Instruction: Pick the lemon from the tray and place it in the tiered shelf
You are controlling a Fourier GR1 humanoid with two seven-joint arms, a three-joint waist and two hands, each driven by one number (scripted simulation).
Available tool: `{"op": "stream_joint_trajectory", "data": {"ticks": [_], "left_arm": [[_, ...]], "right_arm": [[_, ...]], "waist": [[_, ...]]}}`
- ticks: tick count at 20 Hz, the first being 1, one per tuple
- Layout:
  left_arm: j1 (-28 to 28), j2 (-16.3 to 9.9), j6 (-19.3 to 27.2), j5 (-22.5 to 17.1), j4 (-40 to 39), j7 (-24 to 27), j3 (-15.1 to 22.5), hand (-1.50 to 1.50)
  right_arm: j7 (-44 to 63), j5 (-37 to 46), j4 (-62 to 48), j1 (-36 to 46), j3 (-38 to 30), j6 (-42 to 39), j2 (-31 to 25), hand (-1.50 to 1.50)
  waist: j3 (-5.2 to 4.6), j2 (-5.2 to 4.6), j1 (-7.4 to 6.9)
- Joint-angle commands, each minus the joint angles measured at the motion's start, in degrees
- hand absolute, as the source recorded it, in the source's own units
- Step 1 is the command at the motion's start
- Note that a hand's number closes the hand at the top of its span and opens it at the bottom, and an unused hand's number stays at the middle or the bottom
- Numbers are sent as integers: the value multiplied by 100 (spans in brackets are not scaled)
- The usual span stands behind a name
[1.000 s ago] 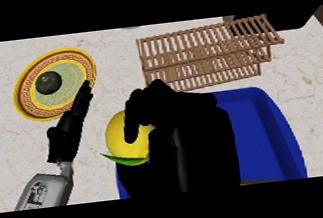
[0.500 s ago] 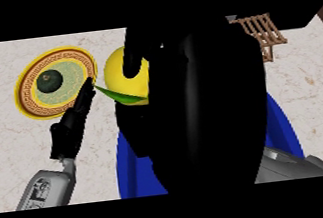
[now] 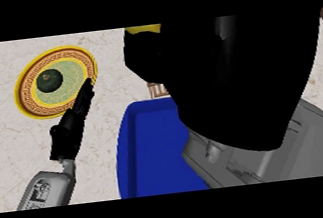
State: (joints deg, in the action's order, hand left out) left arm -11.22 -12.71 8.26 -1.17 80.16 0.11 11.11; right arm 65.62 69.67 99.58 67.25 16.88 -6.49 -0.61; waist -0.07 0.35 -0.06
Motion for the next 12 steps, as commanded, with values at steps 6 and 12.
{"op": "stream_joint_trajectory", "data": {"ticks": [6, 12], "left_arm": [[71, -39, -232, -53, 4, 110, -171, 0], [75, 138, -127, 130, 178, -183, -65, 0]], "right_arm": [[-135, 396, -705, 117, -515, -381, 4, 150], [-806, 872, -1407, 103, -481, -14, -156, 150]], "waist": [[3, -30, -13], [4, -34, -32]]}}
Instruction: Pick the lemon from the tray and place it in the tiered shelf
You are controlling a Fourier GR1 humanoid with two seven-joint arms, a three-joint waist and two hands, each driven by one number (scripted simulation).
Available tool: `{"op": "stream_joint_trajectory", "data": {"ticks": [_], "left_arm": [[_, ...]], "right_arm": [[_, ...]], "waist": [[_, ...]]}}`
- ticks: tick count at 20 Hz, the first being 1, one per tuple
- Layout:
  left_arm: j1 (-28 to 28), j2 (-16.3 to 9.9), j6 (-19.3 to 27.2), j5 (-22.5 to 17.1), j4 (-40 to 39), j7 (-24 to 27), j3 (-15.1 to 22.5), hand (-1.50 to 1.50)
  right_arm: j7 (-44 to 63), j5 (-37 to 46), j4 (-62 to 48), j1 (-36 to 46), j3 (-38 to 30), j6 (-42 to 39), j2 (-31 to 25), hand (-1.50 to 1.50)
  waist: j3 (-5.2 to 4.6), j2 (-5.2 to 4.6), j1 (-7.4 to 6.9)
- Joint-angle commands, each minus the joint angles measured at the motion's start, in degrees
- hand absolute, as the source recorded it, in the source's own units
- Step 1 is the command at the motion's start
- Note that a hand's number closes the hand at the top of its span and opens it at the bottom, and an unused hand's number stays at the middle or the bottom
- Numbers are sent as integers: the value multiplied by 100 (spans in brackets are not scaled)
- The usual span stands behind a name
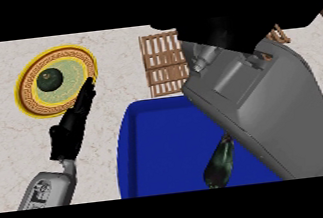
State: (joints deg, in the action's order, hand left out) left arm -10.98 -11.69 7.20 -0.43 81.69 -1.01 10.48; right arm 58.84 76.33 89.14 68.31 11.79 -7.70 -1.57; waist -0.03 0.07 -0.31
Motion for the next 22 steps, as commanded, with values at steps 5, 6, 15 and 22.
{"op": "stream_joint_trajectory", "data": {"ticks": [5, 6, 15, 22], "left_arm": [[-293, 163, -92, 35, -302, -6, -161, 0], [98, -35, -110, 76, 338, -202, -108, 0], [61, 220, -24, 315, -444, 484, -118, 0], [67, 3, -372, 116, 42, 62, -407, 0]], "right_arm": [[-815, 137, -884, -363, -324, 1091, -213, 150], [-390, 450, -891, -359, -212, 1181, 16, 150], [-1724, -828, -1193, -756, -1171, 3130, -127, 150], [-2166, -1183, -1837, -583, -1481, 3454, -225, 150]], "waist": [[0, -17, 14], [2, -2, -29], [1, -29, 14], [1, -13, -11]]}}
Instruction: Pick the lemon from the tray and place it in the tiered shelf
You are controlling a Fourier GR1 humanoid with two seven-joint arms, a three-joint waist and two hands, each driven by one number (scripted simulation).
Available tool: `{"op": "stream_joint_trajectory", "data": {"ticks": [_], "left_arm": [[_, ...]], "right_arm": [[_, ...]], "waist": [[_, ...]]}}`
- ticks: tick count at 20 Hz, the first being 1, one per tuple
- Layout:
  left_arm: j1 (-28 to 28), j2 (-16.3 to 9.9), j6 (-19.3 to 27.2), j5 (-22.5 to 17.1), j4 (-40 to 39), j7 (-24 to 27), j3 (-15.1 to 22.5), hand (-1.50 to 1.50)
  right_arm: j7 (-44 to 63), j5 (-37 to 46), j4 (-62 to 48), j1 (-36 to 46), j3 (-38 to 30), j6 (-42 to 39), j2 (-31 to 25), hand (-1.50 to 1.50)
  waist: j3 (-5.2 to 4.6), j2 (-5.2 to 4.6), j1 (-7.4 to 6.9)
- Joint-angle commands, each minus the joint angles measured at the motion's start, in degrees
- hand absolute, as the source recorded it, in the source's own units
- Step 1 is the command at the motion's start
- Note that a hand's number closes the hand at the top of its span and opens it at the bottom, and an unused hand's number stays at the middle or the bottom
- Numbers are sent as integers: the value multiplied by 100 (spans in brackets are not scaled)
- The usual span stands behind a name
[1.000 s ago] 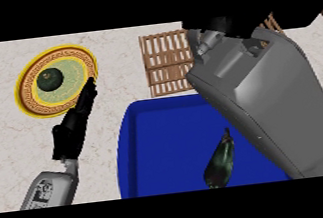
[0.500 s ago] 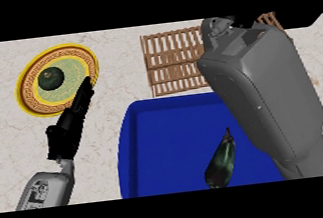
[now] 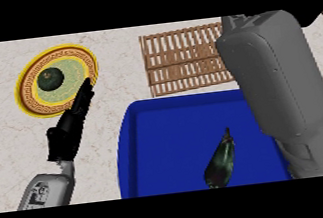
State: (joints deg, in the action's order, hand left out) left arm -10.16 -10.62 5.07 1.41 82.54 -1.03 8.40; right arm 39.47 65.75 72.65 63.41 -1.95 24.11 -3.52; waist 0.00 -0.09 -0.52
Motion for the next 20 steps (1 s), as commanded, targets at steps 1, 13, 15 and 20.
{"op": "stream_joint_trajectory", "data": {"ticks": [1, 13, 15, 20], "left_arm": [[31, 3, -57, 6, 21, -72, 44, 0], [49, 193, -49, 158, 208, -192, -9, 0], [147, 73, -103, 172, -71, 134, -132, 0], [-124, 219, -209, 125, -440, 255, -251, 0]], "right_arm": [[796, 881, -561, 75, -53, -645, -425, 150], [1321, 843, 754, -525, -198, -345, -125, -150], [892, 139, 1277, -927, -410, -387, -280, -150], [816, -126, 902, -561, -424, -258, -145, -150]], "waist": [[-13, 32, 79], [0, 23, 28], [2, 25, 72], [-1, 7, 38]]}}
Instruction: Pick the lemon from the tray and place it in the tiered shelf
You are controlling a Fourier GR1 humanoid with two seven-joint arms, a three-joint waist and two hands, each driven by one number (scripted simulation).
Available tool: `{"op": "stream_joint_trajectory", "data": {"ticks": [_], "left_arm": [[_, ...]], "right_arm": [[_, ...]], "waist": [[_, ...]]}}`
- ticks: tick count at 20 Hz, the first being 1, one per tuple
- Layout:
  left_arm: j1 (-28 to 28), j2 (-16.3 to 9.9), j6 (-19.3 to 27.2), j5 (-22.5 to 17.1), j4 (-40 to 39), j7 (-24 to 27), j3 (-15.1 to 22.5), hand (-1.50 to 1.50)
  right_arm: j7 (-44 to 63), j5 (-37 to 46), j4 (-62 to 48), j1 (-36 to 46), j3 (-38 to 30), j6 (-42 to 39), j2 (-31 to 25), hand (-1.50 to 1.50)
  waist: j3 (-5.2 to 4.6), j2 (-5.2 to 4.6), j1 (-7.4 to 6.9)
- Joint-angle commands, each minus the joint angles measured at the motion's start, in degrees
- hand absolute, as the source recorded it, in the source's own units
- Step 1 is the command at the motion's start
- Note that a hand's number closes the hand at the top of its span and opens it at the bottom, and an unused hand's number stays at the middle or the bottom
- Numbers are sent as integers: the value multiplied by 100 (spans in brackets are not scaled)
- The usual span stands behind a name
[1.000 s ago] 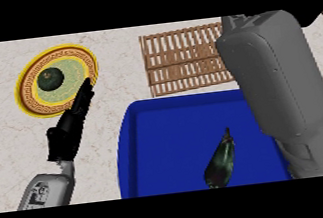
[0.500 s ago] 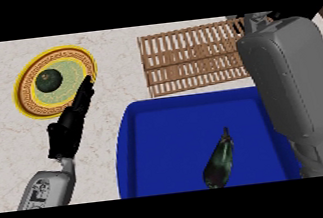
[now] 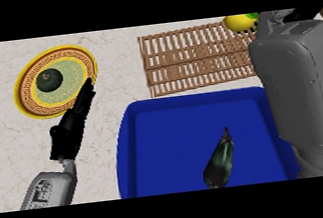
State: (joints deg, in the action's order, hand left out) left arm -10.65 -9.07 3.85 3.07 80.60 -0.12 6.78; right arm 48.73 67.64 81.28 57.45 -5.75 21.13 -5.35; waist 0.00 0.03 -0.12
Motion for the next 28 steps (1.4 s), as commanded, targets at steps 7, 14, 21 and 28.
{"op": "stream_joint_trajectory", "data": {"ticks": [7, 14, 21, 28], "left_arm": [[30, 138, 53, 47, 329, -302, -28, 0], [162, -55, -156, -13, 264, -192, -152, 0], [229, -56, -89, 6, 137, -30, -265, 0], [571, 48, -47, 25, 509, -89, -141, 0]], "right_arm": [[430, -454, 957, 408, -254, -37, 50, -150], [1128, -392, 1801, 683, -1099, -181, -471, -150], [1837, -1535, 2983, 62, -2196, -2183, -1239, -150], [1630, -3193, 4017, -1075, -3441, -3764, -2033, -150]], "waist": [[0, 18, 4], [0, 37, 51], [7, 84, 263], [16, 113, 303]]}}
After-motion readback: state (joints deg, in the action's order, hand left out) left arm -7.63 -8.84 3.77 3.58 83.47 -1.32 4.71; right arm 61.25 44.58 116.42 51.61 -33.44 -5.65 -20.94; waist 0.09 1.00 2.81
